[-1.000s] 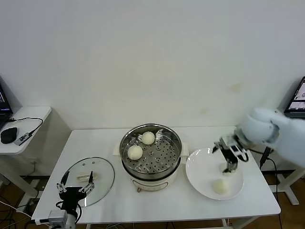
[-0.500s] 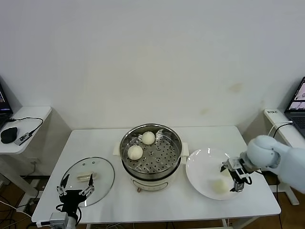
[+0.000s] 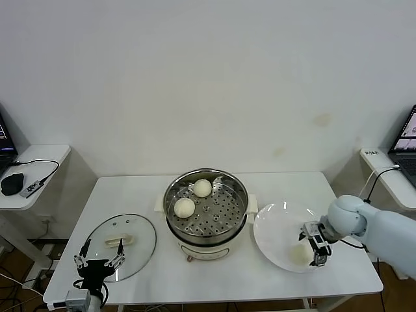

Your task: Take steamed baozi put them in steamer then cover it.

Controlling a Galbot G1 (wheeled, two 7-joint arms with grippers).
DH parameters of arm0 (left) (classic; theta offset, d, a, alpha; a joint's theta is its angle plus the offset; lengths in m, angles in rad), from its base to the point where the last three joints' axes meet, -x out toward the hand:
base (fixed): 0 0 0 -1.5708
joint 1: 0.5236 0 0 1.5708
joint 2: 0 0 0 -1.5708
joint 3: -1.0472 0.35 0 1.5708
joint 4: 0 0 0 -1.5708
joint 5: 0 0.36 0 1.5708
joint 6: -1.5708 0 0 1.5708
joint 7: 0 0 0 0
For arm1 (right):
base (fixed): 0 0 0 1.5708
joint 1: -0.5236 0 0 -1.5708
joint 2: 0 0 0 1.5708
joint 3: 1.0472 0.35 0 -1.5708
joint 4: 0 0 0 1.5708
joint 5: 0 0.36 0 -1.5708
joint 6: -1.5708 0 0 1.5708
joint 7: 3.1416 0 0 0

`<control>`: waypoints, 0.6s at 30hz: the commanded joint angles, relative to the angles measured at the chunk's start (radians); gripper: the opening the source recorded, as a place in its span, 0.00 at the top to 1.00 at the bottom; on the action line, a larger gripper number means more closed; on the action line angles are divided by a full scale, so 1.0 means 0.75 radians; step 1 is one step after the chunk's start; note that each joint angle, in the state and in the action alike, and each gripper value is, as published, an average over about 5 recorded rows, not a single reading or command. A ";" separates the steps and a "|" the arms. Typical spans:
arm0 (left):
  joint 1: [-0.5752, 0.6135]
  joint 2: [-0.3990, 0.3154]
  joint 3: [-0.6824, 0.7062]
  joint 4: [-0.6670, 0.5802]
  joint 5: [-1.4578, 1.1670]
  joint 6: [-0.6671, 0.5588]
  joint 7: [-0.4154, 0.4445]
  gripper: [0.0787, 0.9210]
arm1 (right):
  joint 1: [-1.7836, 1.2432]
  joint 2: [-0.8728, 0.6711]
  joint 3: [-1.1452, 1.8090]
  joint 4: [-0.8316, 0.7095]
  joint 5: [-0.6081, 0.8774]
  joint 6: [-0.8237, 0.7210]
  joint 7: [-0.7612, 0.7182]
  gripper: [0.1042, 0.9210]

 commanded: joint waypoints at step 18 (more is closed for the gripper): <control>-0.005 -0.004 0.002 -0.007 0.001 0.000 -0.002 0.12 | 0.029 0.051 0.040 -0.087 0.013 -0.021 -0.047 0.36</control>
